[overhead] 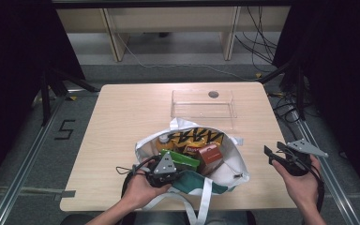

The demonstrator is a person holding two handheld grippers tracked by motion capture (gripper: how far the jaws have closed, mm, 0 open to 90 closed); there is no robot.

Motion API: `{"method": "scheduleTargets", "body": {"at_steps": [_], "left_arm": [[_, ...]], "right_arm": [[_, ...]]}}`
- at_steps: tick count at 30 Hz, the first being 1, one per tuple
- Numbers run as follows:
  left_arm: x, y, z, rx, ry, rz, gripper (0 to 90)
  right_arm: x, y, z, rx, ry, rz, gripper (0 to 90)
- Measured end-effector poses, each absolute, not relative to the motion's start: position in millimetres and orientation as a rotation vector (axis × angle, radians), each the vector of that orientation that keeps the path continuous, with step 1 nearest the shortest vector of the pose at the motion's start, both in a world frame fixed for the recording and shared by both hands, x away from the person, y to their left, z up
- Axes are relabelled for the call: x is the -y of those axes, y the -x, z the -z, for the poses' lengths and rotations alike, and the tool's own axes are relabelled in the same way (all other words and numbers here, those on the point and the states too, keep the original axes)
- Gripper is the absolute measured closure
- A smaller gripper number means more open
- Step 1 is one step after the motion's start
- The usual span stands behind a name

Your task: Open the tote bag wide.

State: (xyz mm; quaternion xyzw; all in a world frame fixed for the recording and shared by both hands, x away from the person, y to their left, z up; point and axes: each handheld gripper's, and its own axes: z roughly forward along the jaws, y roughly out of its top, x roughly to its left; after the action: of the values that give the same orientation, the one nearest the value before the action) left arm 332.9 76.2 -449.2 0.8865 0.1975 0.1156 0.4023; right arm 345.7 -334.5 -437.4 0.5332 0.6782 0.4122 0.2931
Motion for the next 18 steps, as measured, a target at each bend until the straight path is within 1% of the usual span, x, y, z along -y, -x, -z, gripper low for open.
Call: {"method": "scheduleTargets", "body": {"at_steps": [1,3,4,5,6,7,8,9,10,13,14,15,18], "left_arm": [[-76.4,-332.4,448.5,-0.498,-2.238,-0.289,84.5],[-78.7,-331.9,444.0,-0.492,-2.233,-0.281,77.5],[-81.3,-331.6,440.2,-0.487,-2.215,-0.28,74.6],[-82.0,-330.2,438.6,-0.516,-2.18,-0.27,71.4],[-86.0,-330.3,433.8,-0.512,-2.187,-0.273,68.9],[-88.6,-328.9,430.0,-0.52,-2.162,-0.266,68.9],[-92.8,-327.2,424.2,-0.524,-2.137,-0.265,64.0],[-99.9,-324.2,414.9,-0.547,-2.097,-0.271,61.7],[-99.9,-324.2,414.9,-0.547,-2.097,-0.271,59.9],[-114.3,-320.8,396.9,-0.555,-2.048,-0.32,57.5],[-120.6,-320.3,390.0,-0.553,-2.027,-0.349,54.6],[-124.1,-319.7,386.7,-0.573,-2.005,-0.358,54.6],[-140.8,-324.3,375.9,-0.554,-1.929,-0.433,51.3]], "right_arm": [[335.4,-346.4,434.9,-1.819,-1.371,-1.108,46.9],[330.6,-342.9,426.6,-1.815,-1.383,-1.133,50.6],[327.9,-341.7,422.6,-1.815,-1.374,-1.144,52.8],[328.1,-342.9,420.1,-1.834,-1.325,-1.145,54.2],[323.0,-340.4,416.2,-1.823,-1.356,-1.172,55.6],[323.0,-340.4,416.2,-1.823,-1.356,-1.172,55.6],[317.0,-340.7,409.2,-1.842,-1.297,-1.192,58.6],[313.9,-339.5,406.3,-1.854,-1.301,-1.2,59.7],[313.9,-339.5,406.3,-1.854,-1.301,-1.2,59.7],[301.6,-338.2,396.2,-1.869,-1.254,-1.238,65.1],[294.4,-337.0,389.5,-1.894,-1.225,-1.255,67.7],[294.4,-337.0,389.5,-1.894,-1.225,-1.255,67.7],[284.7,-337.8,382.2,-1.913,-1.17,-1.26,70.0]]}}
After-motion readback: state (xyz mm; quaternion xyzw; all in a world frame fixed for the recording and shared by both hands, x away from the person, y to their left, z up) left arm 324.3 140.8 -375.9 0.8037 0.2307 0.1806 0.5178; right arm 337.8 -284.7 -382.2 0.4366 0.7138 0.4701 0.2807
